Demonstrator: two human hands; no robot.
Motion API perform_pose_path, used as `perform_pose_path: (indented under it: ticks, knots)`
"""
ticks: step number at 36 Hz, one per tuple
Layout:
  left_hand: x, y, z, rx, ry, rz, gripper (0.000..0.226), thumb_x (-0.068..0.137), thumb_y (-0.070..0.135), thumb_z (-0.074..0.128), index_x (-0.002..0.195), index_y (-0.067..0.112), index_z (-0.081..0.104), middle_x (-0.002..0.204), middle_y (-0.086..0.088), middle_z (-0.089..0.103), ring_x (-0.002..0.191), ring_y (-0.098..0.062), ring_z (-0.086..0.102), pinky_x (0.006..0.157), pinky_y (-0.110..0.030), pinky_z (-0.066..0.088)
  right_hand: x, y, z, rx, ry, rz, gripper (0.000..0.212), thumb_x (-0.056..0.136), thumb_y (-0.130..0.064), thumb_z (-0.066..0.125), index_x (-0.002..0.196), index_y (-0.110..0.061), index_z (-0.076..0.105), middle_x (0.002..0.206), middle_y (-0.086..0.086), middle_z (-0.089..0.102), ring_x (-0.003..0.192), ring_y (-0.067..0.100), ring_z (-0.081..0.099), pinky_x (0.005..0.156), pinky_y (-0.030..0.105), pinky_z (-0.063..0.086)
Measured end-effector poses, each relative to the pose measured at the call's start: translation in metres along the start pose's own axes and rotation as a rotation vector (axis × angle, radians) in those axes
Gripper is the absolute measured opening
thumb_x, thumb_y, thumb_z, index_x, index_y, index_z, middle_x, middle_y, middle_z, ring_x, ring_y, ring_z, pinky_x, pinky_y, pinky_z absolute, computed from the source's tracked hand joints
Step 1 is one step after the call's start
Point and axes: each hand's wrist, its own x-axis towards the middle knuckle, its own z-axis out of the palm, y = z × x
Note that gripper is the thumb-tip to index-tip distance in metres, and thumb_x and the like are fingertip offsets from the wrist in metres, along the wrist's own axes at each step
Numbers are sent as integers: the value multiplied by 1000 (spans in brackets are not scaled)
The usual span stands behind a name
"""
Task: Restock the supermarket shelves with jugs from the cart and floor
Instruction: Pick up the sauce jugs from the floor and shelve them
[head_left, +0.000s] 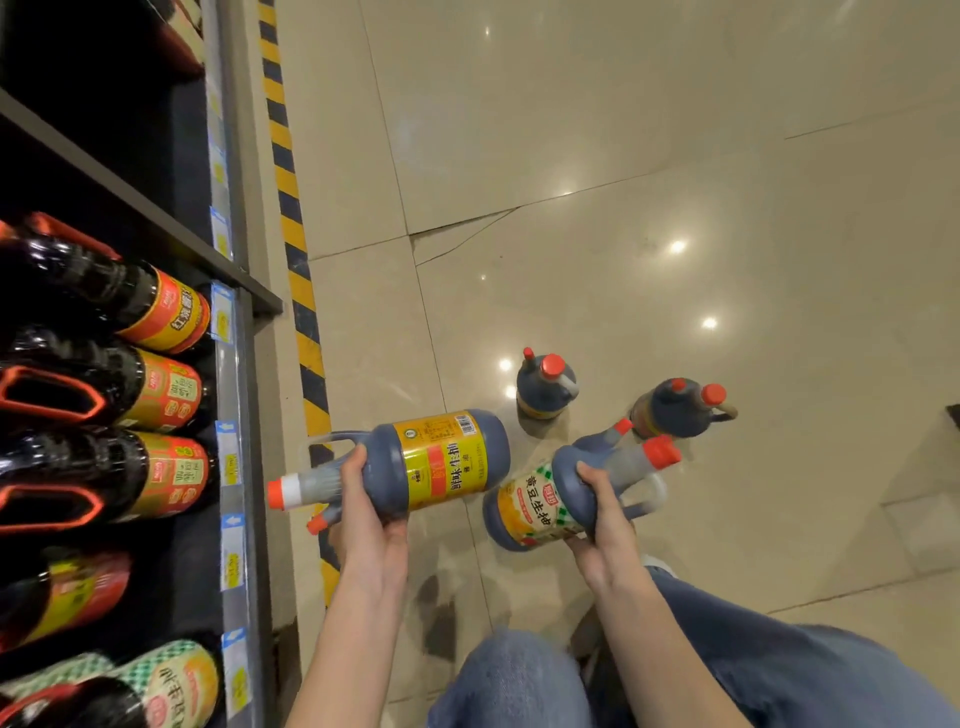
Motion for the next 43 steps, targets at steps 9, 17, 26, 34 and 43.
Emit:
perform_pose_path:
  ticks: [9,17,26,34,43]
  knots:
    - [-134,99,26,3,-9,96,29,86,28,64,112,17,58,113,-7,68,95,-17,67,88,-38,54,-131,-90,42,-79,-127,-86,63,67,-15,78,125,-6,55,113,16,68,102,34,65,88,48,53]
    - [-264,204,48,-47,79,250,24,79,20,73,98,16,58,105,-7,69,95,-24,68,85,-42,55,-276,-177,74,-223,-244,-138,48,72,-11,73,118,-6,58,106,12,69,93,27,65,70,34,51]
    - [-405,316,49,-187,79,374,42,75,23,76,109,8,57,97,-3,69,88,-18,68,76,-35,55,-434,-252,120,-389,-394,-186,42,73,-16,76,108,-8,55,88,7,67,80,22,63,61,30,47]
    - [-497,388,20,-263,87,599,63,69,22,82,119,2,48,107,-6,64,77,-13,65,71,-32,53,-544,-258,134,-433,-578,-296,26,73,-18,76,91,-19,58,97,5,68,89,21,62,74,34,49]
    - [-582,428,-64,-447,67,659,78,67,26,82,128,-2,43,120,-10,63,87,-20,69,64,-33,58,-647,-215,115,-515,-697,-249,50,72,-23,76,115,-8,56,107,11,67,87,22,62,62,32,45]
